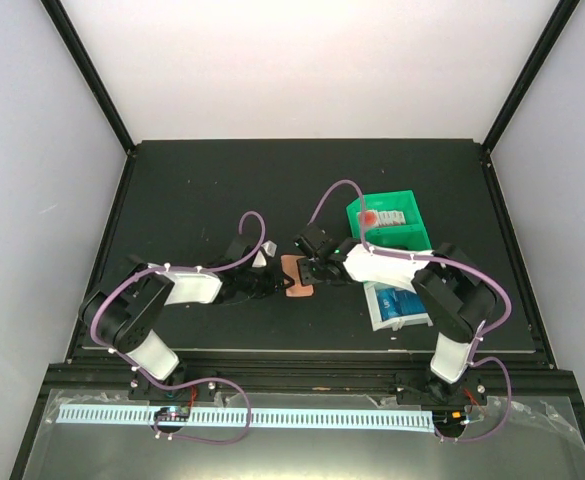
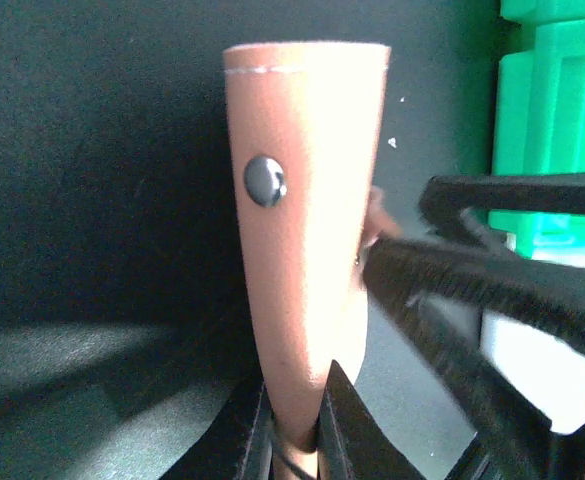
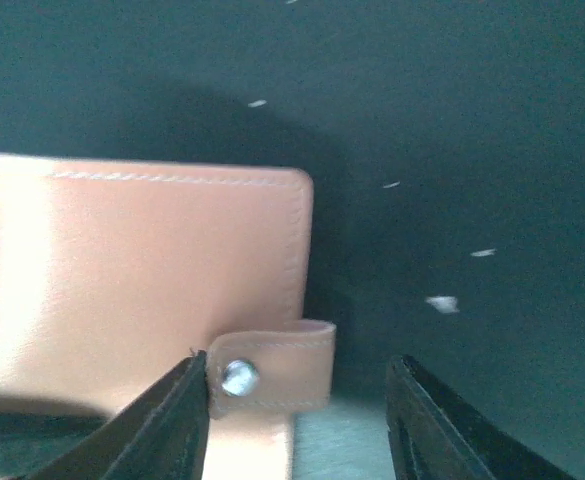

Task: Put the credit cards into the card holder
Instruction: Open the card holder at the center of the board.

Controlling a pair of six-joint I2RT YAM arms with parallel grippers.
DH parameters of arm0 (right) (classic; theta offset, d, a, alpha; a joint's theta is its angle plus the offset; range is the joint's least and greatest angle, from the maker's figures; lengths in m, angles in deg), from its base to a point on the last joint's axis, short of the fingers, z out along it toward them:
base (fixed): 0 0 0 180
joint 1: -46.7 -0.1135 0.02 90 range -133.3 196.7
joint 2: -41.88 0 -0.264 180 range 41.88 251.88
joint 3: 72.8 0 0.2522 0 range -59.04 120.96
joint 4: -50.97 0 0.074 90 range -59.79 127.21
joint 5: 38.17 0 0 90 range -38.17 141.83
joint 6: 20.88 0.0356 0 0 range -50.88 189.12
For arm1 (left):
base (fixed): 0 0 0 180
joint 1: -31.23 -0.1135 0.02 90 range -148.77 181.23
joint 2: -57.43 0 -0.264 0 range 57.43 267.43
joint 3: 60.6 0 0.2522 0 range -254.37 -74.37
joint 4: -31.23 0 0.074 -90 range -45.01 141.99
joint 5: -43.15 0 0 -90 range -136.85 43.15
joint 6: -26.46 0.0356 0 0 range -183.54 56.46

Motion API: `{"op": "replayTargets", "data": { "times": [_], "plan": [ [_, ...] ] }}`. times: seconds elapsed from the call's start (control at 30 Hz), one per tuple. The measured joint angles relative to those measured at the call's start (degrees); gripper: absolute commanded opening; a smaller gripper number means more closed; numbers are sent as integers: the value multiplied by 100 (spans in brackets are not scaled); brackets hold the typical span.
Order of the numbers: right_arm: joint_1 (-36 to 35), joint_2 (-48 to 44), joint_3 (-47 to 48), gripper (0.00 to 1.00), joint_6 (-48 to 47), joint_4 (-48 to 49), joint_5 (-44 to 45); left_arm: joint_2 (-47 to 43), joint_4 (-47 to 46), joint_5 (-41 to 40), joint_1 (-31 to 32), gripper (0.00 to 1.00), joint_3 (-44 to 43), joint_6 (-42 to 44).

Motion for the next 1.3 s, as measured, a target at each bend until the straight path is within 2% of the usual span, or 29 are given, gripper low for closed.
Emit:
{"op": "replayTargets", "data": {
  "times": [0.1, 0.2, 0.3, 0.4, 0.5, 0.7, 0.83, 1.0, 1.3],
  "plan": [
    [-50, -2, 57, 41, 166, -278, 557, -22, 50, -42, 17, 2, 4, 0],
    [-22, -4, 59, 41, 356, -693, 1233, -105, 129, -96, 22, 1, 17, 4],
    [11, -63, 48, 42, 424, -868, 1486, -166, 203, -120, 22, 2, 26, 13],
    [11, -310, -118, 47, 352, -667, 1211, -199, 249, -129, 22, 1, 28, 57],
    [22, -568, -271, 47, 256, -299, 616, -225, 286, -142, 22, 2, 35, 103],
    [31, -293, -214, 36, 448, 199, -105, -225, 304, -149, 22, 2, 37, 129],
    [31, -48, -212, 26, 599, 214, -83, -225, 302, -153, 22, 1, 42, 129],
    [31, -46, -212, 20, 645, 205, 92, -223, 293, -164, 22, 1, 59, 129],
    [61, 11, -140, 13, 595, 179, 181, -221, 267, -173, 22, 13, 79, 129]
  ]
}}
